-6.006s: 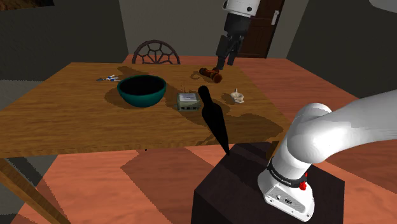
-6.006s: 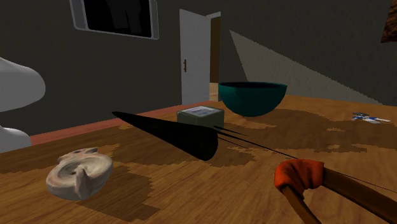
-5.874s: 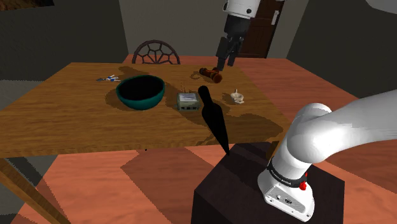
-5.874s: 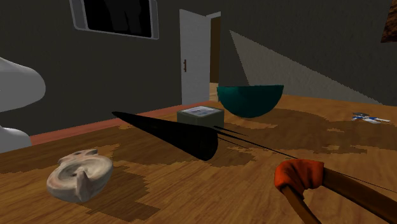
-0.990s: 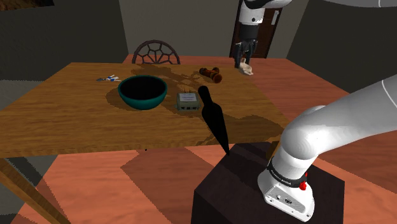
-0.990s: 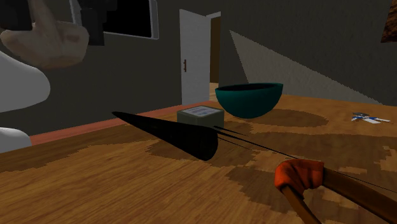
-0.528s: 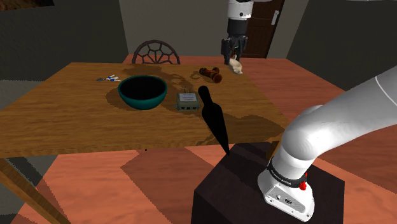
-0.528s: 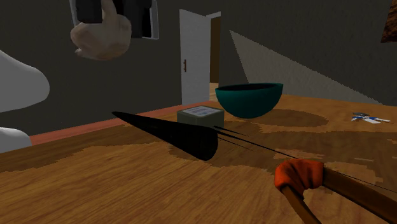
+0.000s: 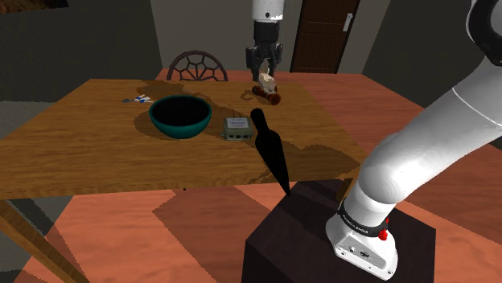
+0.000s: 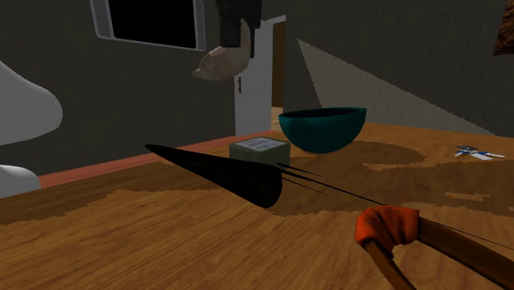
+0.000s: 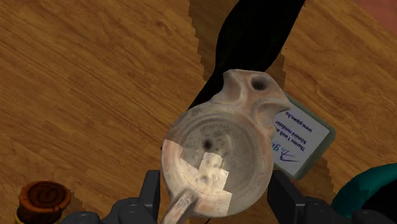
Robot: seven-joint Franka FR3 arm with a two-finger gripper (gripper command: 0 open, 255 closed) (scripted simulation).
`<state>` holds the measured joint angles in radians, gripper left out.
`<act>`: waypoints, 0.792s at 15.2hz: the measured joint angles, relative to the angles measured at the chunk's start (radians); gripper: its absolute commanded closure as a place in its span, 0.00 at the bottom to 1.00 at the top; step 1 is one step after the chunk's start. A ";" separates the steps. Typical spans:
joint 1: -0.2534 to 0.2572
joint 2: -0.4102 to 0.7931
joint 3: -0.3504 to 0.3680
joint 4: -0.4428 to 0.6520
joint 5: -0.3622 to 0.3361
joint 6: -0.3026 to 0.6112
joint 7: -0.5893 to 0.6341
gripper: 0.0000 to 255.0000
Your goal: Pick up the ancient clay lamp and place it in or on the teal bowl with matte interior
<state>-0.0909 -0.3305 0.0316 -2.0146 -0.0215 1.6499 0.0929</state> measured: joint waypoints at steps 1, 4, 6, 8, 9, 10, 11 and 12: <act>0.006 0.024 0.011 0.024 0.004 0.000 0.017 1.00; 0.028 0.104 0.051 0.101 0.011 0.001 0.078 1.00; 0.042 0.166 0.075 0.168 0.012 -0.005 0.117 1.00; 0.057 0.228 0.097 0.242 0.009 -0.018 0.153 1.00; 0.066 0.263 0.110 0.280 0.006 -0.022 0.177 1.00; 0.073 0.292 0.119 0.311 0.003 -0.025 0.193 1.00; 0.082 0.311 0.128 0.336 0.001 -0.031 0.212 1.00; 0.091 0.346 0.138 0.381 -0.004 -0.043 0.230 1.00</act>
<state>0.0001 0.0151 0.1695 -1.6332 -0.0253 1.6073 0.3229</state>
